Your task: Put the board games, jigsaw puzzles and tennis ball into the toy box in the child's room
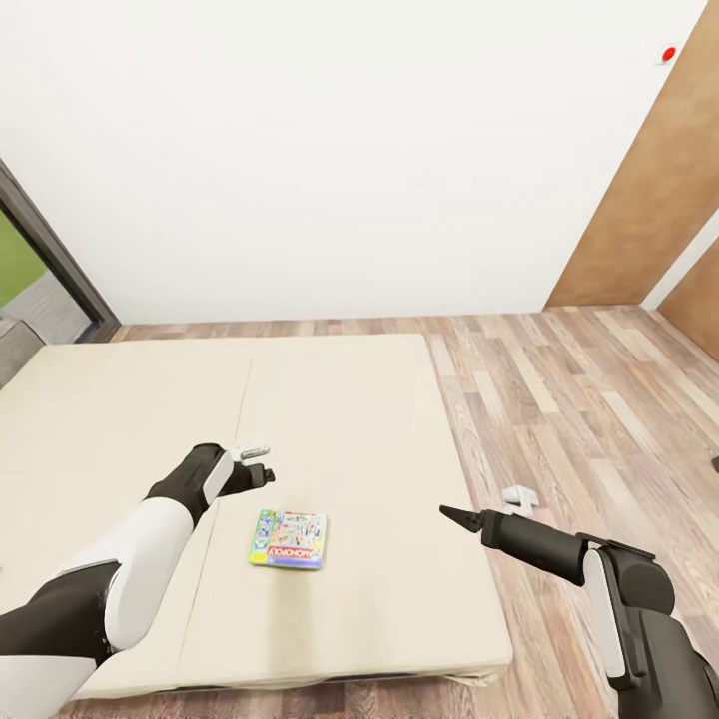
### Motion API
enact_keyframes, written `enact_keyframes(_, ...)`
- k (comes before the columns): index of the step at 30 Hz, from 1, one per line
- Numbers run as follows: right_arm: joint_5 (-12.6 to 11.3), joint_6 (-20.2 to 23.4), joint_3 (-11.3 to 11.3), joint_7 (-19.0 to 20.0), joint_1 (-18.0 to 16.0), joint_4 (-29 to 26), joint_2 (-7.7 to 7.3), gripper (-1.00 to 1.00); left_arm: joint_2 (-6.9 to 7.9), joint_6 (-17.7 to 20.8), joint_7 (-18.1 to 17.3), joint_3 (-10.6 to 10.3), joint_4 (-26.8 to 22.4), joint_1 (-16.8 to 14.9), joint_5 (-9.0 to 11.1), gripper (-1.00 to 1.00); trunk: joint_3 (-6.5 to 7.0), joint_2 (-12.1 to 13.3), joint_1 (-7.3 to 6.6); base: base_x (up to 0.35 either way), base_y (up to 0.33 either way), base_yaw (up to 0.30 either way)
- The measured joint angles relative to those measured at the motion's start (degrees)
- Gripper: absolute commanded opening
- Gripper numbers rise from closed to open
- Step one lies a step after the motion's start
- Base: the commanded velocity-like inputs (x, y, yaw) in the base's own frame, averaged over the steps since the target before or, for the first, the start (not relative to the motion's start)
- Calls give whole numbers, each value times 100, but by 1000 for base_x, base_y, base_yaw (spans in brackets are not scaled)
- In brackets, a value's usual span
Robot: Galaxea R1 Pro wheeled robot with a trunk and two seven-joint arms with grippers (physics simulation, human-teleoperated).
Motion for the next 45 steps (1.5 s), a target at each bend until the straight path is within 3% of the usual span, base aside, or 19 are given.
enact_keyframes(12,-4,-67,-7,79,18,-15,-13,100,-2,14,5,-5,0,-188,-13,100,-113,0,0,0,0,0)
enact_keyframes(18,-1,-176,-20,550,27,-18,-167,100,-3,-29,3,-39,0,-217,1,100,-170,0,0,0,0,0)
enact_keyframes(24,27,-226,-17,725,51,-12,-265,100,-6,-55,-1,-47,-2,-223,6,100,-211,0,0,0,0,0)
enact_keyframes(45,71,-267,69,755,77,-9,-239,100,-20,-64,-4,-55,-26,-218,7,100,-222,-1,0,0,0,1)
